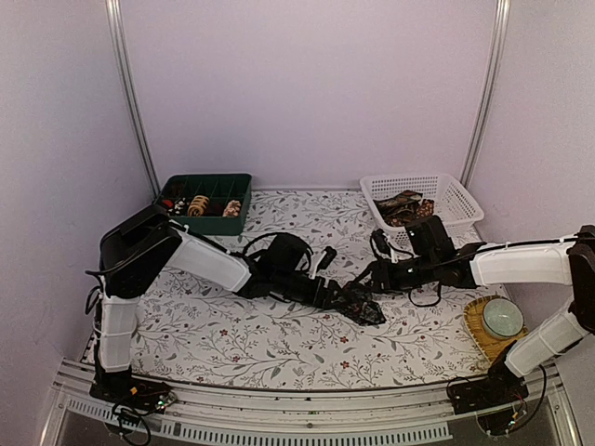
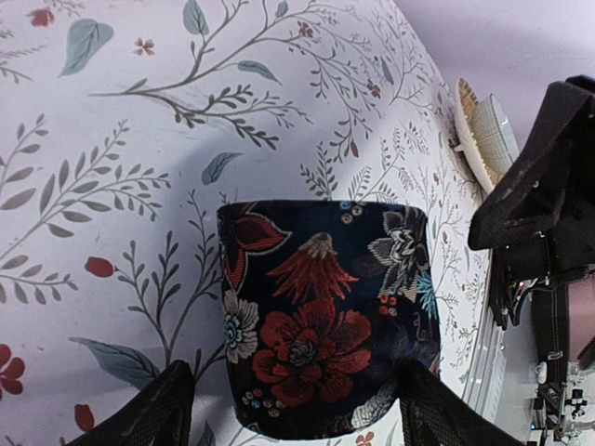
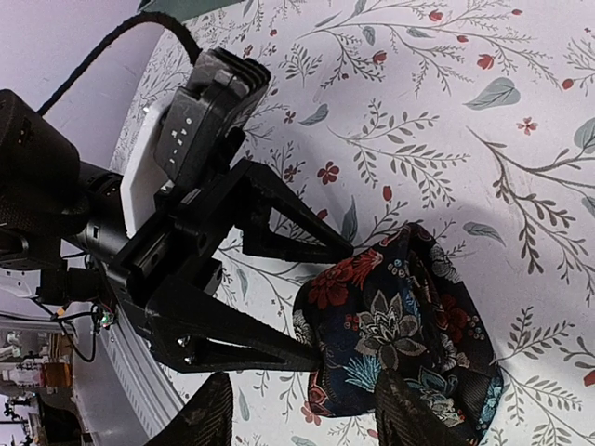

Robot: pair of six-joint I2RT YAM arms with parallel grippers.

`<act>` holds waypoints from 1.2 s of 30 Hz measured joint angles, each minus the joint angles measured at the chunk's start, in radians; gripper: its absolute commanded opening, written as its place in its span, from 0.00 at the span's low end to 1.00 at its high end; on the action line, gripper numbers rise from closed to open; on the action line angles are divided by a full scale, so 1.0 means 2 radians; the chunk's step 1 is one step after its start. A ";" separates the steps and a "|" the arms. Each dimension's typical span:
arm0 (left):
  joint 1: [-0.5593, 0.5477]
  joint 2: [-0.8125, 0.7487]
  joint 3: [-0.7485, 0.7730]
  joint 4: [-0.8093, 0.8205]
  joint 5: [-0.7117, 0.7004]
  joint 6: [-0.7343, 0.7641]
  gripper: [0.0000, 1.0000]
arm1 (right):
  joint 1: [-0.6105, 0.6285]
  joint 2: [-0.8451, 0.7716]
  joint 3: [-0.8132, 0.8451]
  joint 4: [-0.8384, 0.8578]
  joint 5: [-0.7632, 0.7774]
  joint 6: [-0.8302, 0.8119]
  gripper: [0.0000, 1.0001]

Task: Roll the ties
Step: Roll the tie at the center of the board.

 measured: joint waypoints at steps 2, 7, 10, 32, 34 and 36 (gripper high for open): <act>0.000 0.000 0.001 -0.001 0.002 0.000 0.76 | 0.000 0.000 0.000 0.000 0.009 -0.001 0.48; 0.000 0.000 0.004 -0.004 0.007 0.000 0.76 | 0.000 0.014 0.000 0.004 0.019 -0.004 0.36; 0.001 0.001 0.007 -0.008 0.009 -0.001 0.76 | 0.000 0.026 -0.001 0.004 0.025 -0.007 0.36; 0.022 0.016 0.025 0.009 0.047 -0.049 0.84 | 0.023 0.047 -0.020 0.008 0.075 -0.046 0.32; 0.024 0.024 0.030 0.014 0.054 -0.055 0.84 | 0.024 0.047 -0.020 0.008 0.077 -0.047 0.32; 0.025 0.033 0.038 0.021 0.064 -0.058 0.84 | 0.025 0.047 -0.020 0.008 0.080 -0.049 0.32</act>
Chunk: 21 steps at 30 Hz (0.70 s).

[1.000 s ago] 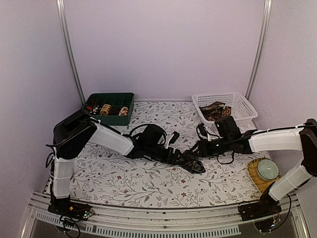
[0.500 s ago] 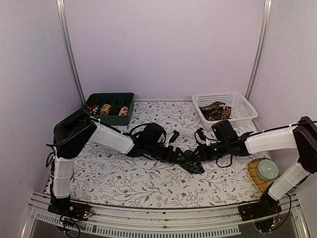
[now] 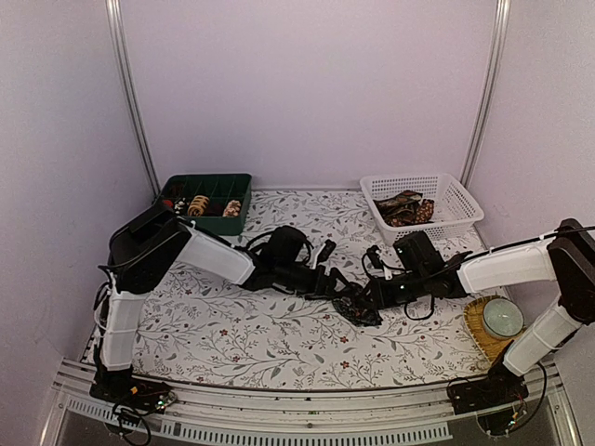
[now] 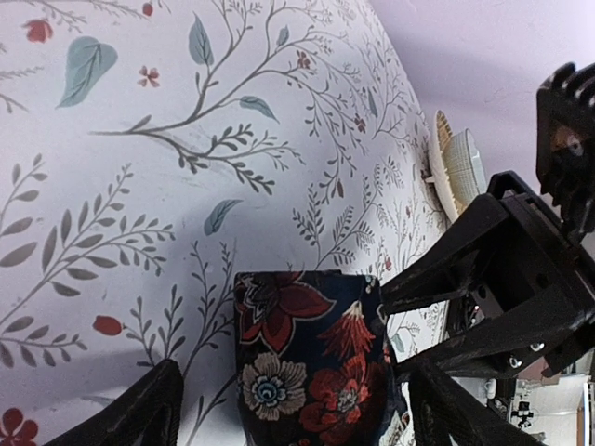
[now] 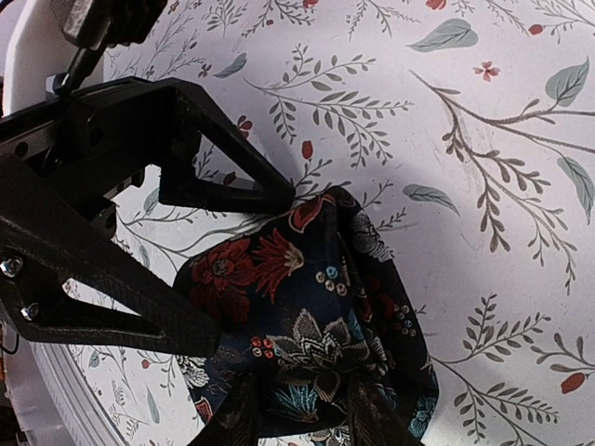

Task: Roll the ties
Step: Roll the tie at the center of the board, then pick up the tie from the center of the board.

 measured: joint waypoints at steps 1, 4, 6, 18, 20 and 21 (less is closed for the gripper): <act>0.000 0.004 0.004 0.002 0.003 -0.001 0.84 | 0.001 0.000 0.000 0.000 0.001 -0.001 0.32; 0.000 0.014 0.013 0.009 0.020 -0.006 0.83 | 0.001 0.000 0.000 0.000 0.004 -0.006 0.32; 0.000 0.019 0.016 0.012 0.031 -0.010 0.82 | 0.001 0.000 0.000 0.000 0.006 -0.007 0.32; 0.002 0.041 0.034 0.009 0.100 -0.017 0.73 | 0.007 0.000 -0.004 0.003 0.019 -0.017 0.32; 0.003 0.043 0.036 0.006 0.104 -0.018 0.72 | 0.008 0.000 -0.005 0.004 0.022 -0.019 0.32; 0.003 0.044 0.037 0.006 0.105 -0.020 0.71 | 0.008 0.000 -0.006 0.006 0.023 -0.019 0.32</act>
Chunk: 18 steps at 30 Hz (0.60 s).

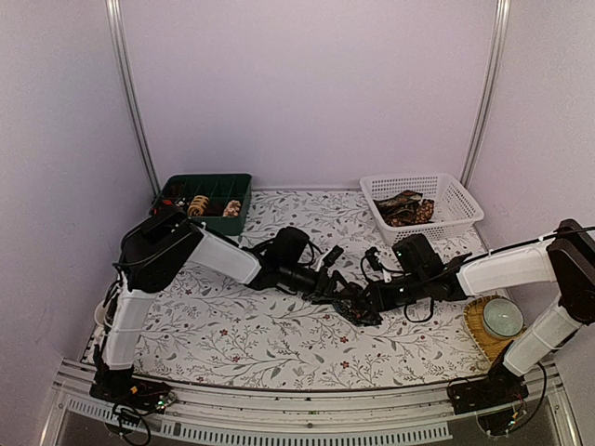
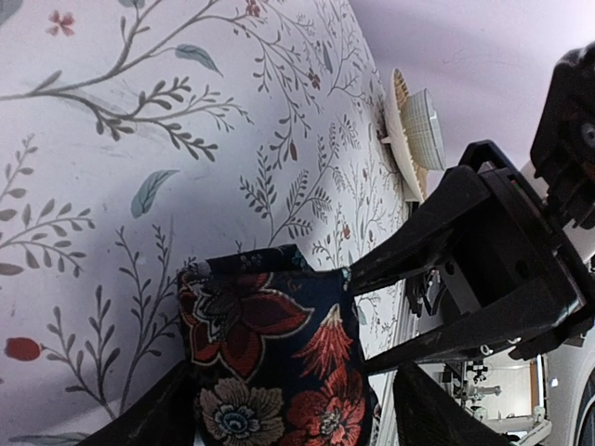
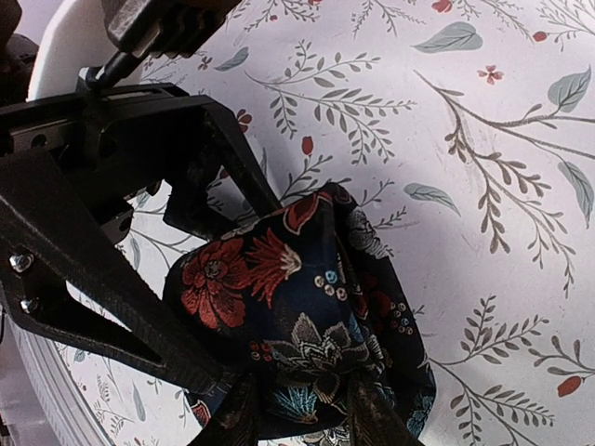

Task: Roll the ties
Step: Pick up the tie from the center of the board.

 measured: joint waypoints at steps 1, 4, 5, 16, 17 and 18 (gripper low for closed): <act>0.001 0.002 0.001 0.001 0.003 -0.002 0.71 | 0.000 0.000 -0.001 0.001 0.001 0.000 0.32; 0.002 0.005 0.002 0.006 0.010 -0.010 0.70 | 0.002 0.000 -0.001 0.002 0.003 0.000 0.32; 0.002 0.007 0.003 0.008 0.011 -0.013 0.70 | 0.003 0.000 -0.001 0.002 0.004 -0.001 0.32; 0.003 0.020 0.015 0.015 0.025 -0.030 0.69 | 0.006 0.000 -0.001 0.002 0.008 -0.003 0.32; 0.003 0.021 0.020 0.006 0.023 -0.027 0.69 | 0.006 0.000 -0.001 0.002 0.009 -0.003 0.32; 0.003 0.022 0.025 -0.003 0.022 -0.021 0.69 | 0.006 0.000 -0.001 0.002 0.009 -0.004 0.32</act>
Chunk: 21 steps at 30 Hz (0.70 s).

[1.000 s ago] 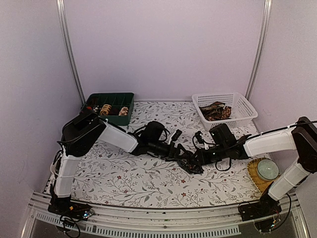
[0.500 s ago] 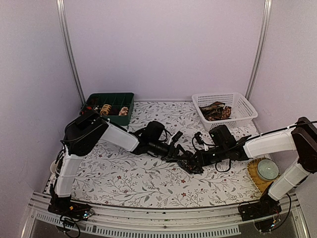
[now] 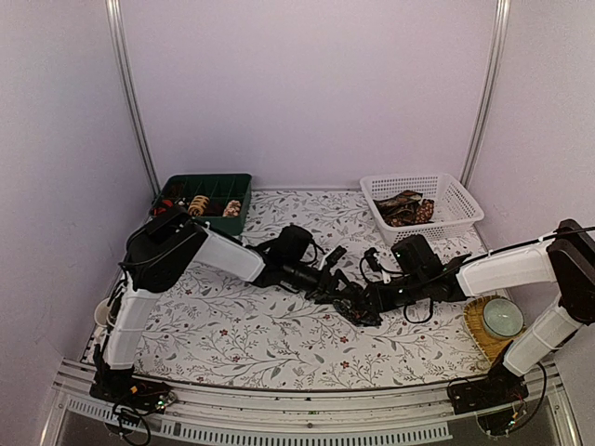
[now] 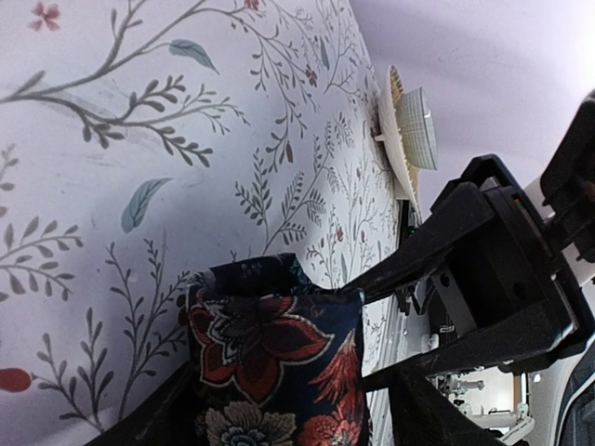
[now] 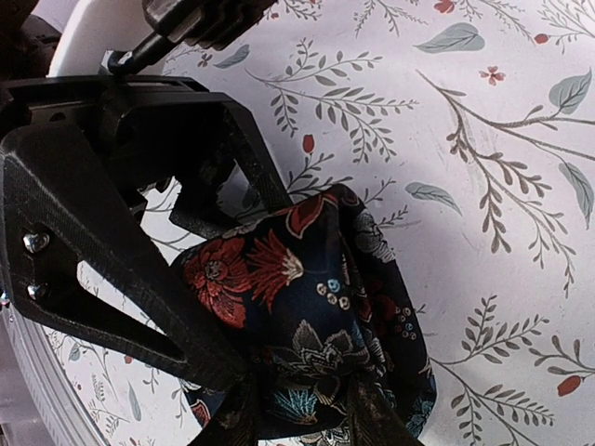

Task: Roll the ties
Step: Pick up the tie from the center of the board.

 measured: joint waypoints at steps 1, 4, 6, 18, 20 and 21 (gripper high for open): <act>-0.001 0.001 0.006 -0.011 -0.001 0.007 0.68 | 0.000 0.000 0.000 0.000 0.000 0.000 0.32; -0.003 0.001 0.016 -0.038 -0.008 0.024 0.67 | 0.001 0.000 0.000 0.000 0.002 0.000 0.32; -0.004 0.001 0.022 -0.056 -0.014 0.035 0.64 | 0.002 0.000 -0.002 0.000 0.002 -0.002 0.32; -0.026 0.000 0.060 -0.137 -0.093 0.091 0.12 | 0.003 0.000 -0.002 -0.004 0.014 -0.002 0.32; -0.027 -0.002 0.058 -0.136 -0.095 0.092 0.00 | 0.003 0.000 -0.003 -0.004 0.017 -0.003 0.32; -0.027 -0.004 0.056 -0.133 -0.096 0.092 0.00 | 0.003 0.000 -0.003 -0.004 0.018 -0.003 0.33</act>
